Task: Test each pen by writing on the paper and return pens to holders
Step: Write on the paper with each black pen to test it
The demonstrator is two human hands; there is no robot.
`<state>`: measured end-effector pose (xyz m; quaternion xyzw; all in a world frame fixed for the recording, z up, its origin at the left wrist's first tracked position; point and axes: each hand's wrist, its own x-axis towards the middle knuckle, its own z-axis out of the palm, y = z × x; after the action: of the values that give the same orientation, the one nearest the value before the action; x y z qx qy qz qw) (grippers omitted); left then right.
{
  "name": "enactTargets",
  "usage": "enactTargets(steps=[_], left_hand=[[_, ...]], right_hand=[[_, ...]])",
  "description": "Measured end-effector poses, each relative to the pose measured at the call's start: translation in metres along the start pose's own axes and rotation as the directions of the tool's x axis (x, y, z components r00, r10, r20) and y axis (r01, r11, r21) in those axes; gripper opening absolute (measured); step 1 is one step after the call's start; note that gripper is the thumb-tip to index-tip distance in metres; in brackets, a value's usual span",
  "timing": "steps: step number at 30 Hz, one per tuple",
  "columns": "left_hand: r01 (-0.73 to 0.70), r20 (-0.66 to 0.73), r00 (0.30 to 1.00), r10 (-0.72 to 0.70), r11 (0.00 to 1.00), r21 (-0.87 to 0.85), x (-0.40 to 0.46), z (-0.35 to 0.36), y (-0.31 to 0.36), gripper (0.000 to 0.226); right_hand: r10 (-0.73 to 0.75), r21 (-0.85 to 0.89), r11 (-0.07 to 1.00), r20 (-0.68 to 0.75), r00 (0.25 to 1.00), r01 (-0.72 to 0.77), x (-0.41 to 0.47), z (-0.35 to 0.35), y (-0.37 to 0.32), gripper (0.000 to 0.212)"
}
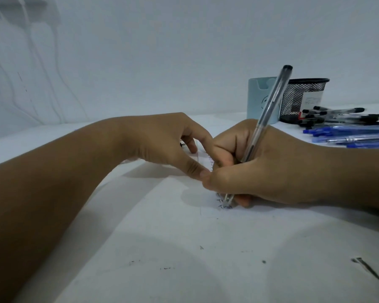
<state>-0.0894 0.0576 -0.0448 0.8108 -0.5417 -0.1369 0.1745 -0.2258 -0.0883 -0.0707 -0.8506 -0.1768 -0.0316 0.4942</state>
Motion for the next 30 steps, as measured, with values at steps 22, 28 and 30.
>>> enactTargets(steps=[22, 28, 30], left_hand=[[0.007, 0.005, 1.0, -0.007, 1.0, -0.007, 0.0017, 0.0001, -0.0044, 0.053], [-0.001, 0.004, 1.0, 0.001, 1.0, -0.015, 0.0024, 0.0007, -0.0057, 0.053], [0.001, 0.001, 1.0, -0.001, 1.0, -0.013, 0.0025, 0.0008, -0.0059, 0.052]], right_hand=[[-0.033, -0.052, 0.998, 0.066, 0.997, 0.037, -0.0021, -0.0006, -0.0012, 0.047], [-0.023, -0.034, 0.999, 0.047, 0.999, 0.024, 0.0005, -0.0022, 0.0031, 0.047], [-0.023, -0.024, 0.999, 0.063, 0.998, 0.025, 0.0001, -0.0022, 0.0027, 0.047]])
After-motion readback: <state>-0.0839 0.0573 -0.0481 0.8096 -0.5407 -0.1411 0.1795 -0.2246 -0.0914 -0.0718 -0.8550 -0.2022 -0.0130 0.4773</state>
